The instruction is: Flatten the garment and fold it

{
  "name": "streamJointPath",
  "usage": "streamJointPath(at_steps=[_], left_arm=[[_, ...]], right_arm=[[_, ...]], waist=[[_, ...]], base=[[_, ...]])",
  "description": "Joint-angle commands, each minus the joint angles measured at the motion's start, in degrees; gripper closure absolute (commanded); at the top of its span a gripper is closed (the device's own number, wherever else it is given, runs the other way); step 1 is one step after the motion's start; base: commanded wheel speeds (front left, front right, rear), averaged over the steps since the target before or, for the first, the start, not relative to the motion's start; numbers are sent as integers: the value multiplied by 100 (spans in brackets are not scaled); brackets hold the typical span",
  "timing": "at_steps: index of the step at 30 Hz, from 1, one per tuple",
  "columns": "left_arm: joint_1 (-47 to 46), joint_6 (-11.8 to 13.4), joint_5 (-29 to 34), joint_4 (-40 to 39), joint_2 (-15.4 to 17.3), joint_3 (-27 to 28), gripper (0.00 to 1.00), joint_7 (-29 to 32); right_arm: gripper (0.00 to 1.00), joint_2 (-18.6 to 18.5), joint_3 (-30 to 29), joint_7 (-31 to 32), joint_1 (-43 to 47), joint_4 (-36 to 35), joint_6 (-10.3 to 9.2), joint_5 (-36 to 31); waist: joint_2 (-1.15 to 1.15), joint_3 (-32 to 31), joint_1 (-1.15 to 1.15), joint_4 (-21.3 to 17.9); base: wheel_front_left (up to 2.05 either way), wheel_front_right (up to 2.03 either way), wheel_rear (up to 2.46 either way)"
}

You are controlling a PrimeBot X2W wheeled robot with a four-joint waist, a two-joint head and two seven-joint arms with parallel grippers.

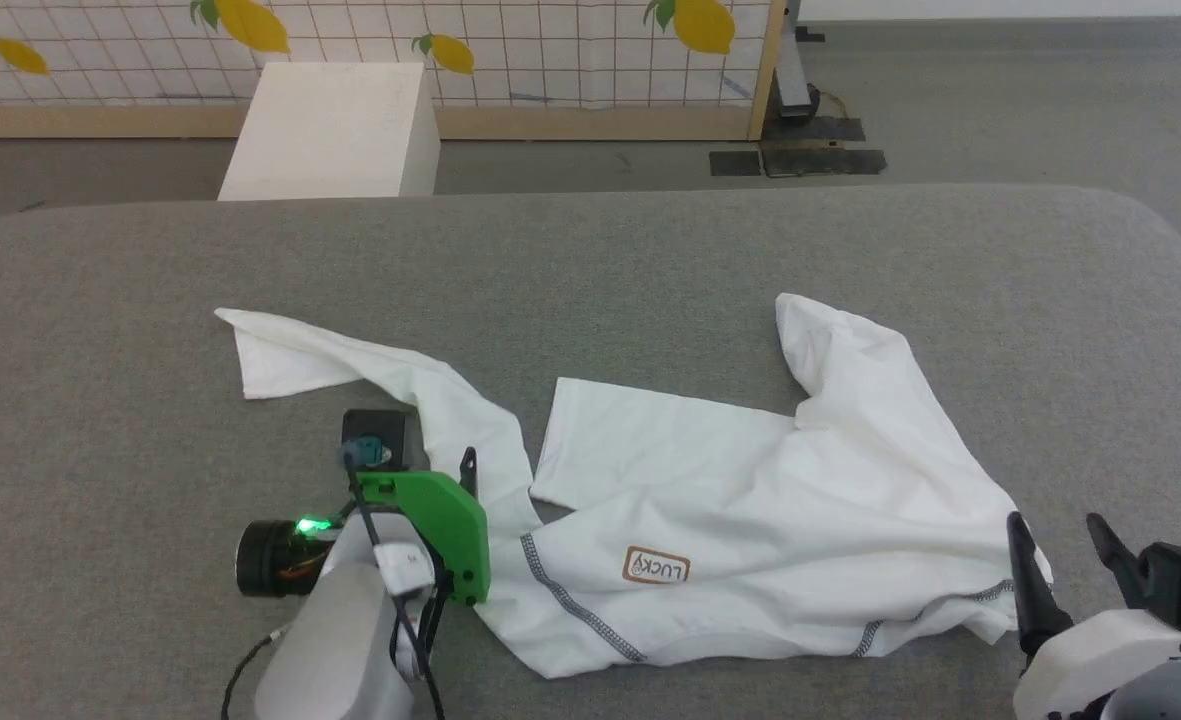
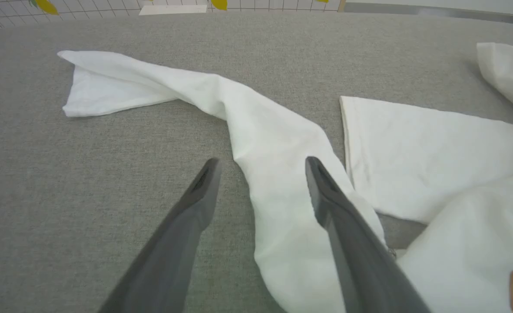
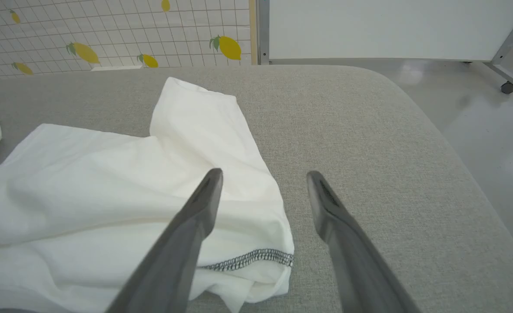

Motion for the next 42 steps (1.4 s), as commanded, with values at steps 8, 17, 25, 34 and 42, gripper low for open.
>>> streamJointPath(at_steps=[8,17,25,34,42], left_arm=[[-760,-154,-87,1259,175,-34,47,1496],[-647,-33,-408,726,832,641,100,451],[264,599,-661,-78,1204,1393,100,9],[1135,804,-871,-762,895,1633,0,-695],[1445,677,-681,-1583,380,1375,0,-2207]], right_arm=[[0,-4,357,28,-256,11,-8,33],[0,-4,396,-53,-344,46,-8,96],[0,-4,215,-50,-353,97,-8,68],[0,-4,375,184,-362,192,-8,166],[0,-4,716,952,-925,529,-8,516]], waist=[[67,164,0,-404],[67,141,0,-360],[67,78,0,-8],[67,67,0,277],[67,238,0,518]], base=[[0,0,0],[0,0,0],[0,0,0],[0,0,0],[0,0,0]])
